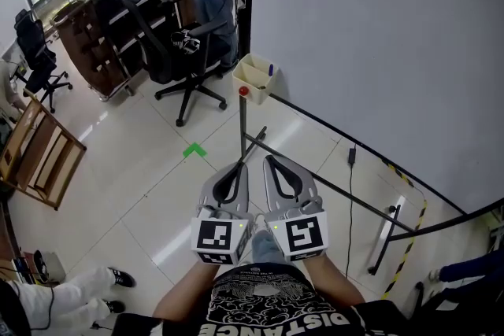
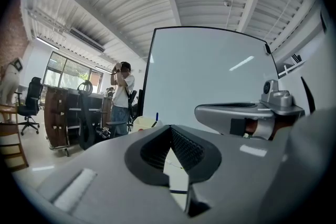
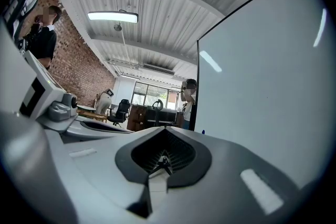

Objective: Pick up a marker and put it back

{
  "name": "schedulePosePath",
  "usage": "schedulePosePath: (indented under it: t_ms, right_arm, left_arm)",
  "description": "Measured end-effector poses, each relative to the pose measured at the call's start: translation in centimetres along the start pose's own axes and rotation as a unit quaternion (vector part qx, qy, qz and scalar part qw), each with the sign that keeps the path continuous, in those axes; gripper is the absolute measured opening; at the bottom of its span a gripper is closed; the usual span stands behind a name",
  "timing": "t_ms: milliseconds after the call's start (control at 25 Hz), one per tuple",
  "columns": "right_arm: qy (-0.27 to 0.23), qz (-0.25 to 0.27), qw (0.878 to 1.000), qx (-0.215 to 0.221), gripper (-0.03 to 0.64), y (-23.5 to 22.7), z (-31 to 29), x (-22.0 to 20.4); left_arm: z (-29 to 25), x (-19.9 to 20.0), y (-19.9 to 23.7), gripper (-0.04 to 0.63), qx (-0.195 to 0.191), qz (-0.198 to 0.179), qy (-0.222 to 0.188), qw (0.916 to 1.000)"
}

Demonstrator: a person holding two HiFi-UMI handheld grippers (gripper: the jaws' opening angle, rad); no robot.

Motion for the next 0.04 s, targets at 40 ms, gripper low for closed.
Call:
schedulePosePath:
  t_ms: [40]
  right_arm:
    - [0.0, 0.0, 1.0, 0.0, 0.0, 0.06, 0.08, 0.02]
  left_arm:
    - [0.1, -0.01, -0.05, 0.005, 0.0, 0.0, 0.0, 1.0]
Point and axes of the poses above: the fingertips, and each gripper's own axes: z backward along the fingers, y to its left, x out of its top, the point moved 9 cm from there along z, backward along the fingers, and after that the axes turned 14 degrees about z, right-handed, at the moved point
